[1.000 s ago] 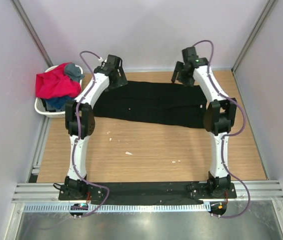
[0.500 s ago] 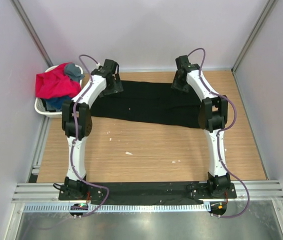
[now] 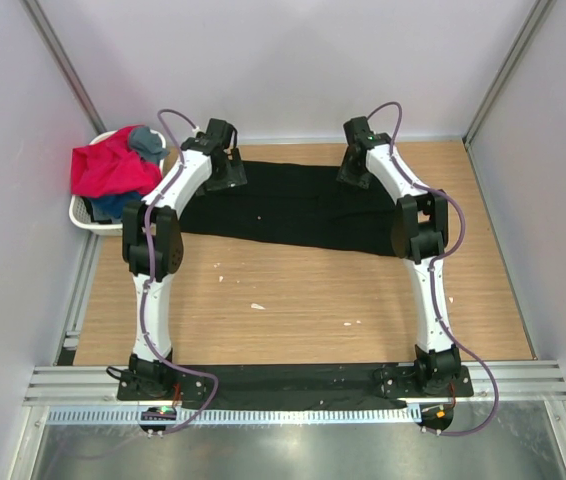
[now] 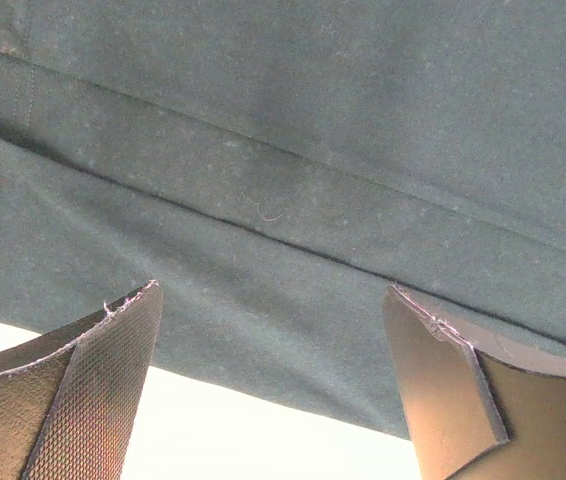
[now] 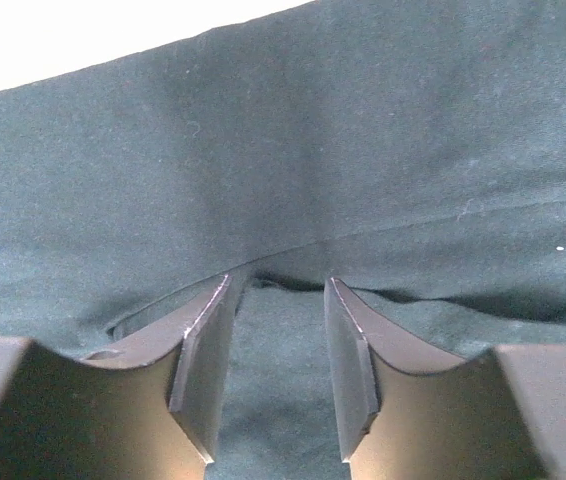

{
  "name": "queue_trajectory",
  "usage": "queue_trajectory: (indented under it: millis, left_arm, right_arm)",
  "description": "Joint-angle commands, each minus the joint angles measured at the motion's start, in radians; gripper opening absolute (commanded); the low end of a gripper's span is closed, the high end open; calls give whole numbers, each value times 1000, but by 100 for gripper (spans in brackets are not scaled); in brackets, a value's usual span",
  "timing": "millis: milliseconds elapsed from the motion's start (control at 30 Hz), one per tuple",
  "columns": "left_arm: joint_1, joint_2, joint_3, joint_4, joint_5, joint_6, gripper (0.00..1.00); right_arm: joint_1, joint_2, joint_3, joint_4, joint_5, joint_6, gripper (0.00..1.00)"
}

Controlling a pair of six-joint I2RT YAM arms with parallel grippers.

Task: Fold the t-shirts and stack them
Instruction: Fold the tshirt

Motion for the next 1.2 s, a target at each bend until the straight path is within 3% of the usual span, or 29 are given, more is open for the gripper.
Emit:
queue_trajectory:
  millis: [0, 167, 667, 867, 1000, 1167]
  left_arm:
    - [2, -61, 10, -14, 0, 23, 92]
    - [4, -68, 7, -32, -6, 29, 92]
    - [8, -73, 21, -63, -8, 54, 90]
    - [10, -87, 9, -61, -19, 52, 89]
    - [10, -85, 9, -60, -16, 46, 89]
    - [8, -90, 3, -58, -12, 41, 89]
  right_arm:
    - [8, -7, 25, 30, 3, 15, 46]
    - [10, 2, 26, 41, 4, 19, 38]
    - [11, 37, 22, 52, -7, 22, 38]
    - [13, 29, 29, 52, 27, 12, 23]
    - [13, 20, 51, 53, 10, 15, 2]
    - [13, -24, 54, 79, -11, 19, 1]
